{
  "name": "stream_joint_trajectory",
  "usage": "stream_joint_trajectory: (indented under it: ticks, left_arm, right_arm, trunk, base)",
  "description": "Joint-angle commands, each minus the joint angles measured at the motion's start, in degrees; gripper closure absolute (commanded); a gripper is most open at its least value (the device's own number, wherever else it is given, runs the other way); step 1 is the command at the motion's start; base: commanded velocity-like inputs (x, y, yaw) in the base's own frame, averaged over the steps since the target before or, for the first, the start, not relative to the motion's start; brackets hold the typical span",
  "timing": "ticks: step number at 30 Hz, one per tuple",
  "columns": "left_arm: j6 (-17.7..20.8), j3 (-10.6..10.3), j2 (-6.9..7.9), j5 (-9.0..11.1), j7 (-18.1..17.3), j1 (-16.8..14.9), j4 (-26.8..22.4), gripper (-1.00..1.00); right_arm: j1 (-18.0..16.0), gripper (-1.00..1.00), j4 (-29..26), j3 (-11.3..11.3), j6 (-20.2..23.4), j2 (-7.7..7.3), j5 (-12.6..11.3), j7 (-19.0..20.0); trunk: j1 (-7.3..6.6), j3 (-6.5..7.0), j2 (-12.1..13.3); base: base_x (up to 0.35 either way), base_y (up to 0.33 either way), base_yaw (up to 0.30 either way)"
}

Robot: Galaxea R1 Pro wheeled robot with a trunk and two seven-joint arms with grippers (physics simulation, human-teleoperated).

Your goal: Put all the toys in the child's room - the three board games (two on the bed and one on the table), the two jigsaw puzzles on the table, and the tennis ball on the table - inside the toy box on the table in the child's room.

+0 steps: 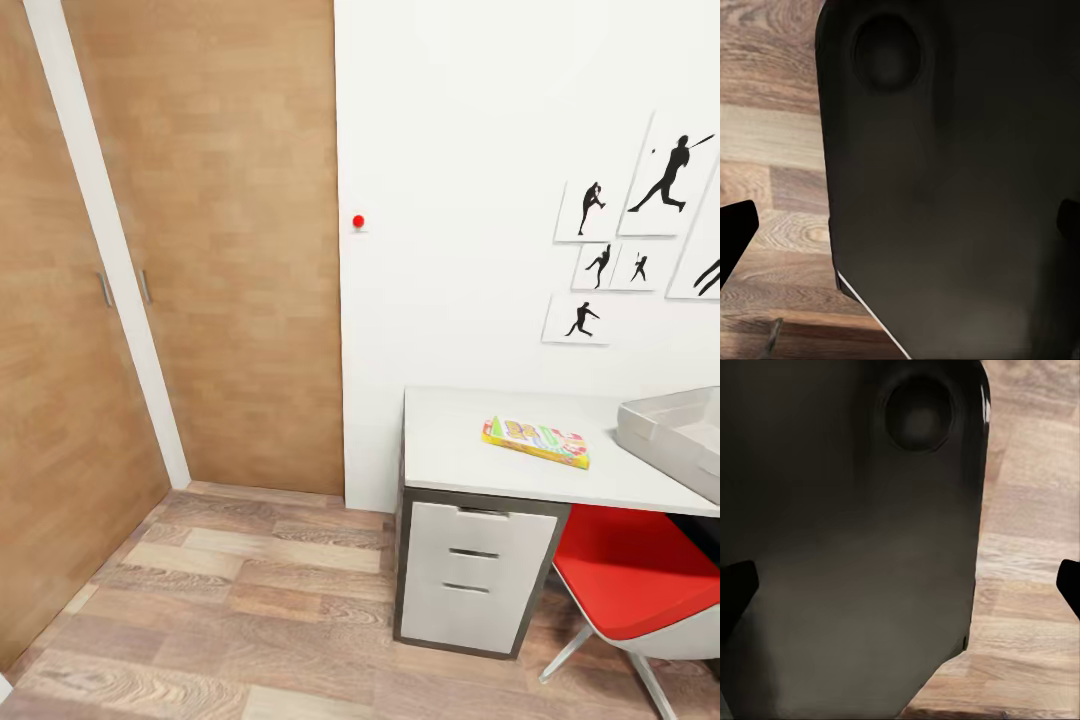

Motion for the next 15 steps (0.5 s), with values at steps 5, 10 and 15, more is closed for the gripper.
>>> stream_joint_trajectory:
  ticks: [5,10,15]
  left_arm:
    - [-0.18,0.09,-0.62,0.0,0.0,-0.1,0.06,-1.0]
    - [-0.23,0.08,-0.75,0.0,0.01,-0.1,0.08,-1.0]
    - [-0.26,0.11,-0.64,-0.03,0.0,-0.1,0.02,-1.0]
  right_arm:
    - [-0.1,-1.0,0.0,0.09,-0.44,0.87,-0.23,0.28]
    - [-0.1,-1.0,0.0,0.09,-0.49,1.58,-0.15,0.33]
    - [-0.1,-1.0,0.0,0.38,-1.34,3.19,0.23,0.35]
  trunk:
    - [0.01,-0.03,-0.01]
    - [0.01,-0.03,-0.01]
    - [0.01,-0.03,-0.01]
  base:
    - [0.0,0.0,0.0]
    - [0.0,0.0,0.0]
    - [0.0,0.0,0.0]
